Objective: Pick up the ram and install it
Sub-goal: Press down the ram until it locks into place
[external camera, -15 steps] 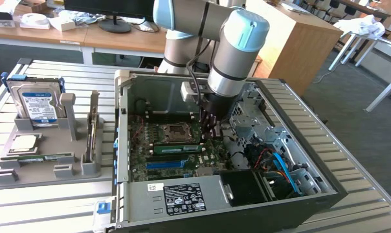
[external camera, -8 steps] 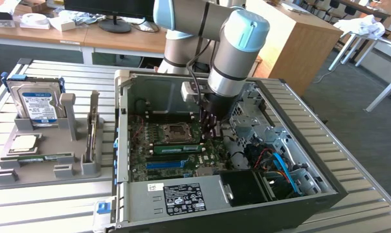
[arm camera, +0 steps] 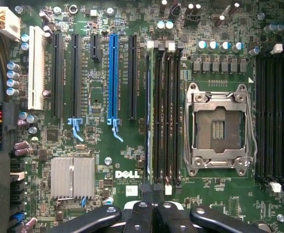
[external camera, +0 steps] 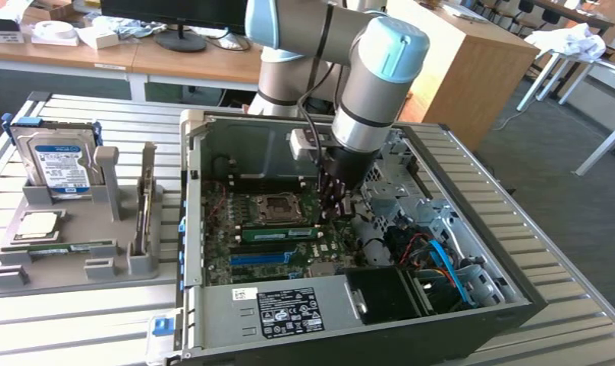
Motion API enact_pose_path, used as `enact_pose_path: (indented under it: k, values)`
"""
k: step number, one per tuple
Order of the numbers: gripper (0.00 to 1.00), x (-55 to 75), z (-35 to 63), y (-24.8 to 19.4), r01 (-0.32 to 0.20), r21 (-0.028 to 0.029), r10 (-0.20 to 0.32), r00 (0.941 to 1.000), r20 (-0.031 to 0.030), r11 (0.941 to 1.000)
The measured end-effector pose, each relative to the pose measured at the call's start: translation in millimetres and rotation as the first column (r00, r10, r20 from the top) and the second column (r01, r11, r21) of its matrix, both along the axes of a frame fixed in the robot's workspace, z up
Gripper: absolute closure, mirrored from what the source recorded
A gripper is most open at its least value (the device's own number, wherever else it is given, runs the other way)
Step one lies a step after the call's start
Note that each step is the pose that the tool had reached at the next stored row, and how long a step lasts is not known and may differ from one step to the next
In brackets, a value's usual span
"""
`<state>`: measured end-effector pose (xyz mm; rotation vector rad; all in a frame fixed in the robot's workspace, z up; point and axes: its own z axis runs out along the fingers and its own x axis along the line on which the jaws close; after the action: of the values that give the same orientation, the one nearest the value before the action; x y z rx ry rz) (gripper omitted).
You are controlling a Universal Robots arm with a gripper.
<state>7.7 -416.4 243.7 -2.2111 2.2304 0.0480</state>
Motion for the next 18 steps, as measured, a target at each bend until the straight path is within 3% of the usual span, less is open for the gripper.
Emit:
enact_pose_path:
  k: [2, 7, 18]
  values:
    - [0.90, 0.0, -0.1, 0.1, 0.000, 0.0002, 0.000, 1.0000, 0.0001, 1.0000]
    - [0.90, 0.1, -0.5, 5.1, 0.000, 0.0002, 0.000, 1.0000, 0.0001, 1.0000]
    - [0.90, 0.0, -6.1, 5.1, 0.000, 0.0001, 0.000, 1.0000, 0.0010, 1.0000]
